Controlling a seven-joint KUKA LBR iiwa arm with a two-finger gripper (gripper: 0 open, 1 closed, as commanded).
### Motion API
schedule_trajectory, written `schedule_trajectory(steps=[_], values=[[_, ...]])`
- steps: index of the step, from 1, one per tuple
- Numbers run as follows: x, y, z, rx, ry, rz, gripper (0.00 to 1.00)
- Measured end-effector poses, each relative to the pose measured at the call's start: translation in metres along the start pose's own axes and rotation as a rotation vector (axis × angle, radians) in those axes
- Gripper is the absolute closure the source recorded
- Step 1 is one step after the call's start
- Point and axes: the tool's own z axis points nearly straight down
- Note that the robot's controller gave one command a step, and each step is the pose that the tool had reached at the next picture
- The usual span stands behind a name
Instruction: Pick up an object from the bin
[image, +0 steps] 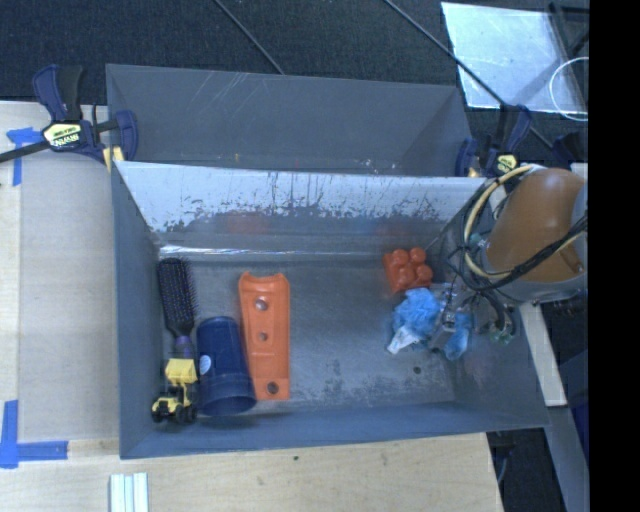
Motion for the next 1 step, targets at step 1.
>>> schedule_trajectory(steps=[1], values=[[-0.0003,0.0001,-0.0019,0.0,-0.002,0.0,1.0]])
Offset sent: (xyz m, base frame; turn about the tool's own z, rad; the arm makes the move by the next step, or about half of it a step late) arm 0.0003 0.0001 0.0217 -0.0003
